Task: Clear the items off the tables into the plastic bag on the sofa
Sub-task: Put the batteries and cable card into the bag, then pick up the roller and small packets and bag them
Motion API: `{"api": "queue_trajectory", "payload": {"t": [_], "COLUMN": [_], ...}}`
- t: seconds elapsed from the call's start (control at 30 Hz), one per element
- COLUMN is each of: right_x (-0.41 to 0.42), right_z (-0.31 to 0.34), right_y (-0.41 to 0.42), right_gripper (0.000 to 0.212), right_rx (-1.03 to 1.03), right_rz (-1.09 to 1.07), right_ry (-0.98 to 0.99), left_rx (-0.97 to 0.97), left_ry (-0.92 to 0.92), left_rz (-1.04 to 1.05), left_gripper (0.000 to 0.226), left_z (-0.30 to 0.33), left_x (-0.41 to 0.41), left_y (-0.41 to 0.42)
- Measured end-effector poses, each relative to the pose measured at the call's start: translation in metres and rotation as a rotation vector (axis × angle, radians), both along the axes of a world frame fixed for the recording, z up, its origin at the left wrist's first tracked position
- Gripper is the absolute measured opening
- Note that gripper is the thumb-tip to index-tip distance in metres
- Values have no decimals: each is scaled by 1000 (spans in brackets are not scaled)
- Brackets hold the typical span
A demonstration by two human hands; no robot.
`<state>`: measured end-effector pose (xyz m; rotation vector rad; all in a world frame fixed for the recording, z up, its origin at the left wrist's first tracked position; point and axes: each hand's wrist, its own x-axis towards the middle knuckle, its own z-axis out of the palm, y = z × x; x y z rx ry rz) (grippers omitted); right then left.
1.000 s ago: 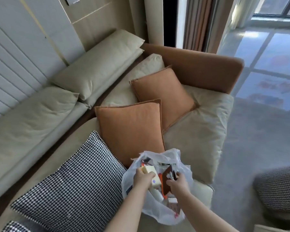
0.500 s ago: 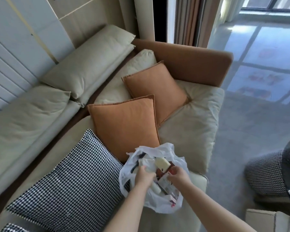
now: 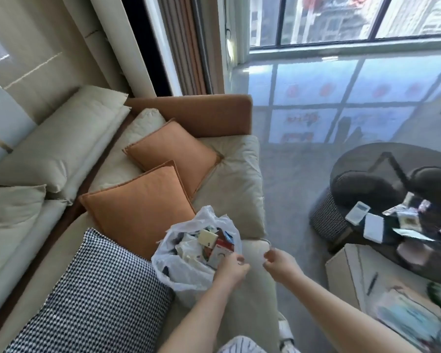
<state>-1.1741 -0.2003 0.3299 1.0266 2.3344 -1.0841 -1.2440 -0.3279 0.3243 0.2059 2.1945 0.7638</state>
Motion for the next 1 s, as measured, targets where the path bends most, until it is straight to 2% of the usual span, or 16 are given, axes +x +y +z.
{"api": "queue_trajectory", "payload": {"t": [0.13, 0.37, 0.57, 0.73, 0.87, 1.0], "right_x": [57, 163, 261, 353, 422, 478], "right_z": [2, 8, 9, 3, -4, -15], "right_y": [24, 83, 131, 166, 186, 206], "right_gripper": [29, 29, 24, 24, 25, 26], "right_rx": [102, 117, 128, 128, 95, 64], "right_rz": [-53, -347, -613, -755, -844, -901], "right_ry": [-23, -9, -2, -36, -68, -76], "left_rx": [-52, -60, -6, -28, -53, -49], "left_ry": [67, 150, 99, 114, 150, 146], "left_rz": [-236, -573, -719, -856, -936, -969], "left_gripper": [38, 33, 30, 16, 30, 31], "left_z": [6, 21, 20, 18, 10, -1], "left_x": [34, 106, 177, 252, 311, 363], "left_y": [36, 122, 190, 239, 270, 299]}}
